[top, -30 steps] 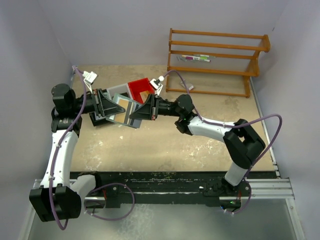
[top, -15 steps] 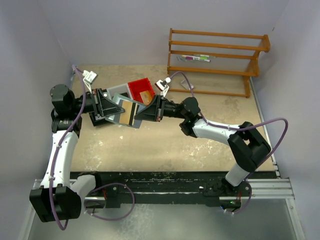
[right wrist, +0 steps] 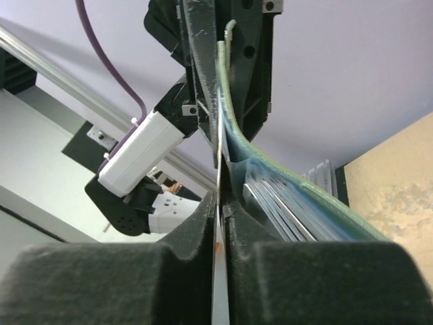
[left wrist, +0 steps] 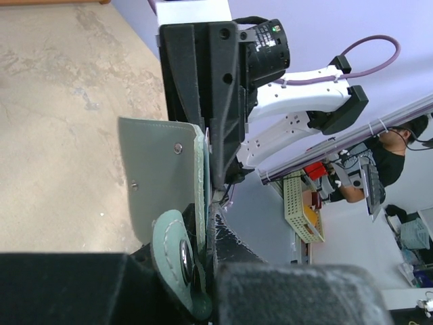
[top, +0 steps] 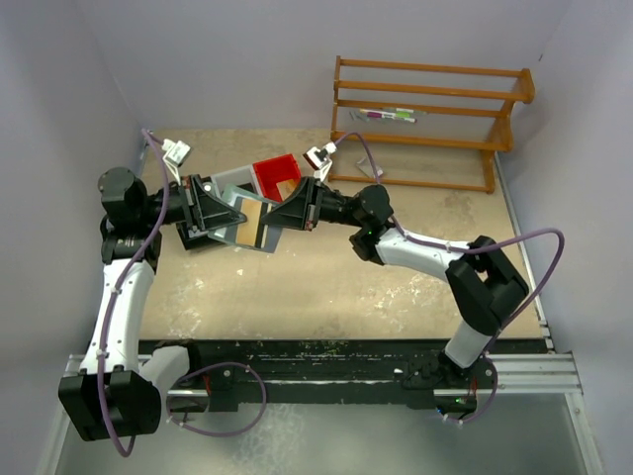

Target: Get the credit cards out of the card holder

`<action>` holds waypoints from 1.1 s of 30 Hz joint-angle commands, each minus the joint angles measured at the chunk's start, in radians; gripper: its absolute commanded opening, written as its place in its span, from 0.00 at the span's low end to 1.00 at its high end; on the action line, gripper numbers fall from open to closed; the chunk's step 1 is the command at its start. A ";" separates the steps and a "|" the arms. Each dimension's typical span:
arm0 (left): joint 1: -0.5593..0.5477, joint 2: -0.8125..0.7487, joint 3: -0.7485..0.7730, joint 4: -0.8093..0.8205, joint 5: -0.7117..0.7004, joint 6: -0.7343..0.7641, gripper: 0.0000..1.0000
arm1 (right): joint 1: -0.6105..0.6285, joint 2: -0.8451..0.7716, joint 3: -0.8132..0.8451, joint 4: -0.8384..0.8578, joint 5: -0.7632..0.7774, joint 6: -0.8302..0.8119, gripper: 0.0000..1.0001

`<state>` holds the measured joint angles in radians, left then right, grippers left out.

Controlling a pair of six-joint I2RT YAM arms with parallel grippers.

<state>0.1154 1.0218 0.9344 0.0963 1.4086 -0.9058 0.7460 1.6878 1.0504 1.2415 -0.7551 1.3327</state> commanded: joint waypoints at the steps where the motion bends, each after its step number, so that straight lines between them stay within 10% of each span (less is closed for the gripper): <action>1: -0.002 -0.015 0.025 -0.015 0.006 0.029 0.00 | 0.006 0.005 0.046 0.074 -0.030 0.033 0.03; 18: 0.003 0.043 0.244 -0.473 -0.041 0.445 0.00 | -0.274 -0.145 -0.183 -0.008 -0.183 -0.017 0.00; 25: 0.004 0.084 0.399 -0.858 -0.205 0.851 0.00 | -0.337 -0.085 0.164 -0.918 0.015 -0.639 0.00; 33: 0.002 0.059 0.429 -0.952 -0.373 0.993 0.00 | -0.333 0.247 0.519 -1.142 0.172 -0.830 0.00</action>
<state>0.1158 1.1011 1.2999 -0.7887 1.1095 -0.0471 0.4057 1.7939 1.4502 0.3099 -0.6777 0.6643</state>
